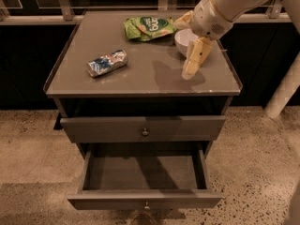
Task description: Place redbull can into middle drawer
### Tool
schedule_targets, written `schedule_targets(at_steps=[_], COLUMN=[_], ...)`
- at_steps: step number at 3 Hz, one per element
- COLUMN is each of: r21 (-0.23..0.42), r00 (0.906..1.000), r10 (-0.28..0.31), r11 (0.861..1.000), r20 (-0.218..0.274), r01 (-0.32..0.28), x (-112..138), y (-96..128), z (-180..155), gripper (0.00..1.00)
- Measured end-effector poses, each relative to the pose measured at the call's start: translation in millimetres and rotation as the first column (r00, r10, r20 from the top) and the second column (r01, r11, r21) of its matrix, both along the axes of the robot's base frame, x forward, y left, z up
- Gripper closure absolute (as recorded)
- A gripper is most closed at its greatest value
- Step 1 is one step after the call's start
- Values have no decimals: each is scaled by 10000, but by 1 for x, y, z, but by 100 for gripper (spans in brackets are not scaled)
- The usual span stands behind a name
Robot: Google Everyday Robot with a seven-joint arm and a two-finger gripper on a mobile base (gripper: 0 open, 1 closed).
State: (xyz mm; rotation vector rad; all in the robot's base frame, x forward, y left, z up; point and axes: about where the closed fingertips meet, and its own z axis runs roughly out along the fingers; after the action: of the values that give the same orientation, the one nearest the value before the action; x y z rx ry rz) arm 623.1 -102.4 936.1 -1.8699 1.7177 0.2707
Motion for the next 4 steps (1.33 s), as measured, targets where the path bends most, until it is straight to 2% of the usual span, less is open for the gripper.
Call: schedule_targets(at_steps=[1,3,4], r21=[275,647,1282], r00=[9977,9972,9932], r10=[684,641,1083], r11=[9973,9957,9853], r20=[25,385,425], r01=[-684,-665,-1130], x=[30,37,55], y=[38,43,60], z=[1,7,-3], gripper=[0,0,0])
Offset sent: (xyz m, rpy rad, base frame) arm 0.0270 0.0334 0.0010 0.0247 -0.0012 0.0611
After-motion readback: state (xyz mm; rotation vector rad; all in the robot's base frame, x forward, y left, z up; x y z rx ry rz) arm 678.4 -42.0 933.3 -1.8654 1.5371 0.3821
